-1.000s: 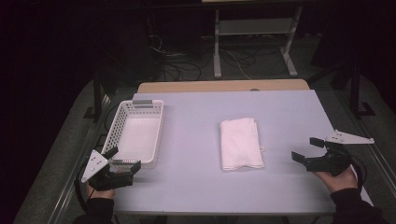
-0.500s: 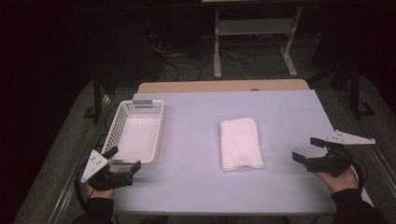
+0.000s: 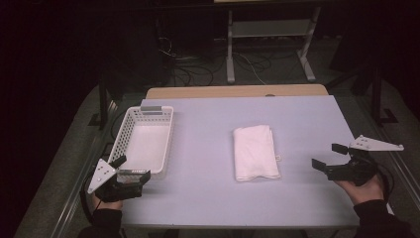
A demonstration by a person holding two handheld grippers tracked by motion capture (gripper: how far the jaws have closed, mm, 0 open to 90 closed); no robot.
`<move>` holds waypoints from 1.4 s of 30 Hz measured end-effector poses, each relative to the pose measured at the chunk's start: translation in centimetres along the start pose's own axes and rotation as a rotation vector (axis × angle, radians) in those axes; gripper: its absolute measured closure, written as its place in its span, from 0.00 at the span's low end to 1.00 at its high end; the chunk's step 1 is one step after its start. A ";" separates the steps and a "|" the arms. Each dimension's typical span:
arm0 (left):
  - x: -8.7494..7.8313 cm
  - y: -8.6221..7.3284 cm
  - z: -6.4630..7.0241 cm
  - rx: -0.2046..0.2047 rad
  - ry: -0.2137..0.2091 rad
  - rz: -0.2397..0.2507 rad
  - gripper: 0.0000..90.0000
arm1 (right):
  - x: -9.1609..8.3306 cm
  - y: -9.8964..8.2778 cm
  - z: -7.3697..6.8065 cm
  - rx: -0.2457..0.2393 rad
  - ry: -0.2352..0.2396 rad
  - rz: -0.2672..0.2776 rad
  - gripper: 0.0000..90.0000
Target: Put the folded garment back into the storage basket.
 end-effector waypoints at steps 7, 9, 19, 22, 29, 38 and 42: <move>-0.1 0.1 0.1 0.004 -0.003 -0.003 0.00 | 0.0 0.8 -0.1 -0.007 -0.006 -0.016 0.00; -0.1 0.2 0.1 0.003 -0.004 -0.001 0.00 | 0.2 1.0 -0.1 -0.010 -0.006 -0.019 0.00; -0.3 0.2 0.1 -0.001 0.003 0.004 0.00 | 1.0 2.7 -0.5 -0.020 0.017 -0.034 0.00; -0.2 0.3 0.2 0.005 -0.001 0.004 0.00 | 1.3 3.2 -0.8 -0.027 0.021 -0.040 0.00; 0.5 0.4 0.7 0.016 -0.030 -0.009 0.00 | 2.1 3.7 -1.0 -0.034 0.026 -0.060 0.00; 1.4 0.6 0.7 0.017 -0.054 -0.005 0.00 | 2.8 4.2 -1.1 -0.026 0.023 -0.094 0.00; 1.8 0.7 0.6 0.016 -0.065 -0.003 0.00 | 3.4 4.5 -1.1 -0.019 0.019 -0.118 0.00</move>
Point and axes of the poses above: each handheld gripper's, and its own axes: x roughly forward along the jaws, y roughly out of its top, z roughly to its right, the point moved 2 cm from there along x, roughly forward along the jaws, and after that the axes turned 2 degrees about z, right-handed, at the moved point
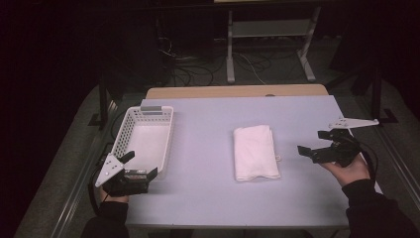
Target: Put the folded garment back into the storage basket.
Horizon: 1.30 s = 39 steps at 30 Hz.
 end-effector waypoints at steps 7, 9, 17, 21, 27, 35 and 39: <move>0.5 0.2 -0.1 0.000 -0.009 0.005 0.00 | 1.1 0.4 0.5 0.038 0.012 -0.015 0.00; 0.6 0.2 -0.1 0.003 -0.011 0.005 0.00 | 1.5 0.5 0.7 0.046 0.014 -0.019 0.00; 0.6 0.2 -0.1 -0.001 -0.011 0.006 0.00 | 3.1 0.8 1.5 0.074 0.022 -0.042 0.00; 0.6 0.2 -0.1 0.000 -0.013 0.007 0.00 | 3.8 1.1 1.7 0.079 0.025 -0.056 0.00; 0.6 0.2 -0.1 0.001 -0.011 0.009 0.00 | 4.5 1.4 1.8 0.089 0.034 -0.062 0.00; 0.8 0.4 -0.1 -0.001 -0.014 0.016 0.00 | 5.9 1.1 1.7 0.101 0.062 -0.074 0.00; 0.7 0.4 -0.1 -0.008 -0.014 0.022 0.00 | 6.6 0.9 1.7 0.106 0.067 -0.086 0.00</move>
Point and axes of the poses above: each handheld gripper's, and its own axes: x roughly forward along the jaws, y roughly out of its top, z roughly to its right, the point moved 2 cm from there along x, roughly forward along the jaws, and after that the axes turned 2 degrees about z, right-handed, at the moved point
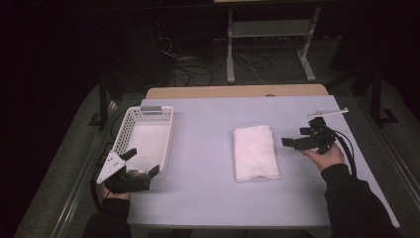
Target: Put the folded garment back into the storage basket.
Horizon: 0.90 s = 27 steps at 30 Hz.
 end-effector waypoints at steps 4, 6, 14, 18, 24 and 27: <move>0.0 0.0 -0.1 -0.003 0.001 0.000 0.00 | 0.6 -0.1 -0.1 0.006 0.014 -0.008 0.00; 0.0 0.0 -0.1 -0.003 0.000 0.000 0.00 | 0.8 -0.2 -0.2 0.010 0.014 -0.009 0.00; 0.0 0.0 -0.1 -0.005 -0.002 0.004 0.00 | 2.0 -0.6 -0.6 0.015 0.041 -0.029 0.00; -0.1 0.0 -0.1 -0.005 -0.002 0.005 0.00 | 2.4 -0.8 -0.6 0.021 0.045 -0.036 0.00; -0.1 0.0 -0.2 -0.006 -0.002 0.006 0.00 | 3.0 -1.0 -0.7 0.027 0.053 -0.049 0.00; -0.1 0.0 -0.2 -0.007 -0.001 0.006 0.00 | 3.1 -1.0 -0.8 0.026 0.060 -0.052 0.00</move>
Point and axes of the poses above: each handheld gripper's, and its own axes: x roughly forward along the jaws, y roughly out of its top, z roughly to its right, the point moved 2 cm from there along x, roughly forward along the jaws, and after that the axes turned 2 degrees about z, right-handed, at the moved point
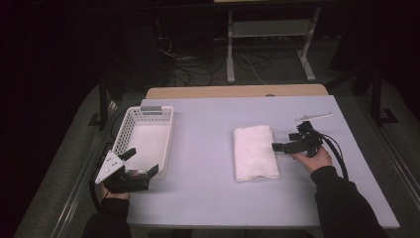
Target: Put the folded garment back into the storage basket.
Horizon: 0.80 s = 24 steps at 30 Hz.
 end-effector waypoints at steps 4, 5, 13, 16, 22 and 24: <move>-0.1 0.0 -0.1 -0.002 0.003 0.003 0.00 | 0.4 -0.2 -0.1 0.001 0.010 -0.015 0.00; -0.1 0.0 -0.1 -0.004 0.005 0.004 0.00 | 0.6 -0.2 -0.1 0.001 0.011 -0.017 0.00; -0.1 0.0 -0.1 -0.003 0.005 0.004 0.00 | 1.5 -0.6 -0.4 0.010 0.027 -0.037 0.00; -0.1 0.0 -0.2 -0.004 0.005 0.006 0.00 | 1.8 -0.6 -0.5 0.005 0.031 -0.043 0.00; -0.1 0.0 -0.2 -0.004 0.005 0.006 0.00 | 2.2 -0.8 -0.7 0.008 0.043 -0.055 0.00; -0.1 0.0 -0.2 -0.005 0.005 0.006 0.00 | 2.5 -0.9 -0.7 0.006 0.047 -0.065 0.00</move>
Point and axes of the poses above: each handheld gripper's, and its own axes: x roughly forward along the jaws, y roughly out of its top, z roughly to its right, the point moved 2 cm from there along x, roughly forward along the jaws, and after that the axes turned 2 degrees about z, right-handed, at the moved point
